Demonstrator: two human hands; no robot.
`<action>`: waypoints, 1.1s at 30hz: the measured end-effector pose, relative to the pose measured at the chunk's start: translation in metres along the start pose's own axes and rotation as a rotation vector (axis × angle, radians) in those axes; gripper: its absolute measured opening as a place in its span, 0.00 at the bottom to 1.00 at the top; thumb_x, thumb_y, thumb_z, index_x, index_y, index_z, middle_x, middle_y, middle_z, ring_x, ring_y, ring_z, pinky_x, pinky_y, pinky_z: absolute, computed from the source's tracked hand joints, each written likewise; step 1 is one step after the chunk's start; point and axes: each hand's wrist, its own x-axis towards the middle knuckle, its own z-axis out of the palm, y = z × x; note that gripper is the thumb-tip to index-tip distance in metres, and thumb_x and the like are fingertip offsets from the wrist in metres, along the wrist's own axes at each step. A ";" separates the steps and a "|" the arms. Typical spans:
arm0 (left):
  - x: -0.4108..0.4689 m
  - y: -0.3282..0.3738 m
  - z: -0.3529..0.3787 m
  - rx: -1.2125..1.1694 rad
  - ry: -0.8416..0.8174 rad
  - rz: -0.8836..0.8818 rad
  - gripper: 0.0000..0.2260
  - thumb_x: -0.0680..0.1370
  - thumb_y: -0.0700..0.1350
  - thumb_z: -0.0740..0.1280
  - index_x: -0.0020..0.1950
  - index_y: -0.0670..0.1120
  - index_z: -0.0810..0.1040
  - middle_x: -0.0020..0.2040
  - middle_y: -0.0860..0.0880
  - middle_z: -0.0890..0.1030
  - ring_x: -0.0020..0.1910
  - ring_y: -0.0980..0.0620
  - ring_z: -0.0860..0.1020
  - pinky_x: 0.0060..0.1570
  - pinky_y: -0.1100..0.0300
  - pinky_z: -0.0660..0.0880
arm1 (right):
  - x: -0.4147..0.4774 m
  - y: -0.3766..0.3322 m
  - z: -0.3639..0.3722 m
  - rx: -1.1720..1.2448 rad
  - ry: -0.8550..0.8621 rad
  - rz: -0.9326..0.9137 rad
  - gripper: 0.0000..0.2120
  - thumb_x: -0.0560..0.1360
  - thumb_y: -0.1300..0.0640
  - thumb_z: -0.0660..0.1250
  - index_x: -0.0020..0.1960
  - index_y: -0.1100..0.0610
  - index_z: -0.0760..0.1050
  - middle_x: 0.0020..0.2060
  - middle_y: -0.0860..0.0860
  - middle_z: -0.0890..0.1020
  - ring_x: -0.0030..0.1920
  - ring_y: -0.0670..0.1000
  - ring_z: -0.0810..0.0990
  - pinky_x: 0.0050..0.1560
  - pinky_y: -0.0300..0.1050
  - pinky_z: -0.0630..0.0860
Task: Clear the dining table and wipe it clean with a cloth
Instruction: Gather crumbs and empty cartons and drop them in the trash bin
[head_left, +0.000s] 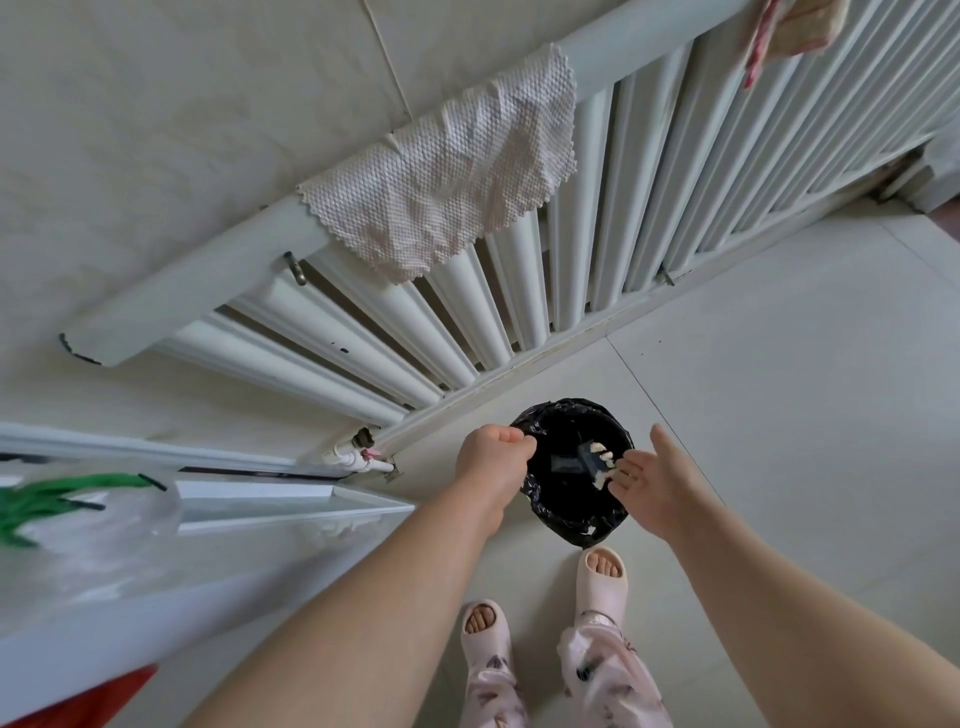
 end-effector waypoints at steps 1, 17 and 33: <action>0.000 0.000 -0.001 -0.002 0.005 -0.001 0.08 0.76 0.45 0.67 0.54 0.46 0.78 0.48 0.48 0.78 0.50 0.49 0.77 0.57 0.53 0.76 | 0.000 -0.002 0.002 -0.018 -0.003 0.010 0.35 0.81 0.42 0.51 0.76 0.66 0.48 0.76 0.60 0.55 0.76 0.57 0.55 0.75 0.52 0.54; -0.021 0.017 -0.003 0.029 -0.043 0.046 0.06 0.76 0.45 0.67 0.52 0.48 0.77 0.49 0.49 0.78 0.53 0.49 0.77 0.56 0.53 0.76 | -0.032 0.001 0.005 -0.235 0.168 -0.121 0.22 0.80 0.71 0.44 0.69 0.66 0.66 0.66 0.63 0.72 0.63 0.59 0.76 0.63 0.49 0.69; -0.096 0.016 -0.052 0.125 -0.158 0.294 0.03 0.77 0.43 0.65 0.51 0.47 0.76 0.45 0.50 0.76 0.46 0.51 0.75 0.53 0.54 0.75 | -0.132 0.049 0.011 -0.347 0.076 -0.209 0.17 0.77 0.59 0.66 0.65 0.58 0.71 0.67 0.54 0.71 0.71 0.54 0.64 0.62 0.53 0.65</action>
